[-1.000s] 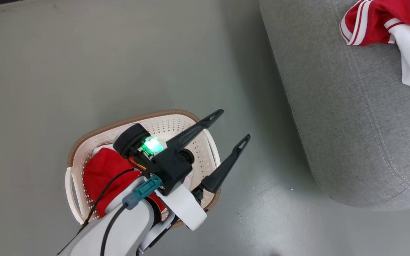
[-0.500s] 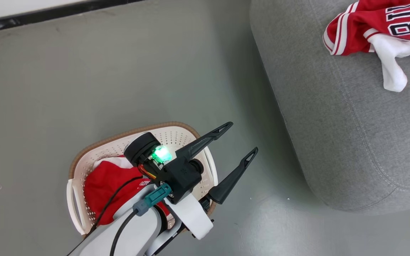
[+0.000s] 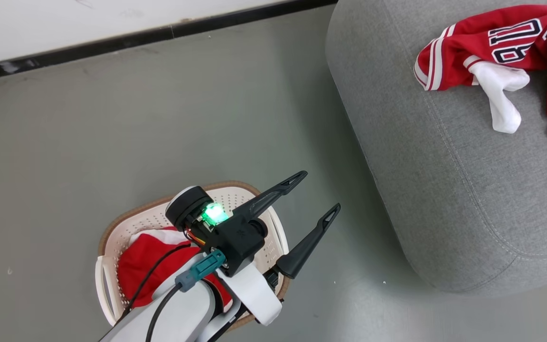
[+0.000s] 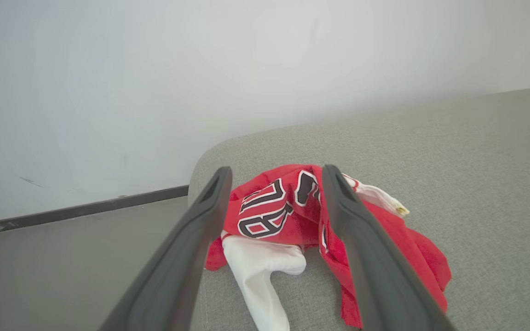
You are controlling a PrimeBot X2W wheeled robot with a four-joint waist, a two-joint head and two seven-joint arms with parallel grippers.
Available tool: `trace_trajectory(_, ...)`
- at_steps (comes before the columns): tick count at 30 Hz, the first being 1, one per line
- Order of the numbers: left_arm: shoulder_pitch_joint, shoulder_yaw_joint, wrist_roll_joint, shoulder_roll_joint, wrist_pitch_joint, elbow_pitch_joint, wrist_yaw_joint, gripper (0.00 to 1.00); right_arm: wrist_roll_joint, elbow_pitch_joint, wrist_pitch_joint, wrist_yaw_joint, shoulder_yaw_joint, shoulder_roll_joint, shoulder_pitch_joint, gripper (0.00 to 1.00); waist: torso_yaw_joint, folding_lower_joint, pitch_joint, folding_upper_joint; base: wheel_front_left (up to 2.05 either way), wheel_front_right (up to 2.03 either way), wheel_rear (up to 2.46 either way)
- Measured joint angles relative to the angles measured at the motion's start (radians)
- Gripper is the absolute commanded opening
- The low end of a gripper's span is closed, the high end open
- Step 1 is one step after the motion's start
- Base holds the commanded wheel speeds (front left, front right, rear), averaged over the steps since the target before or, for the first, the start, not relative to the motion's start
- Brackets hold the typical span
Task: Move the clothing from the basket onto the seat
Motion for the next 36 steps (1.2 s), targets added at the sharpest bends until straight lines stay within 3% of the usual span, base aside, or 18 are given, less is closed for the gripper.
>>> trace_trajectory(14,0.055,0.004,-0.009,-0.001,-0.034,0.004,0.002,1.00,-0.023,-0.143,-0.085,0.000,0.082,-0.021,0.064,1.00,0.029,0.0000,-0.074,0.0000,0.00,0.00,0.00)
trace_trajectory(36,0.115,0.103,-0.048,0.010,-0.060,0.009,0.079,1.00,-0.008,-0.345,-0.195,0.000,0.141,0.003,0.206,1.00,0.139,0.0000,-0.165,0.0000,0.00,0.00,0.00)
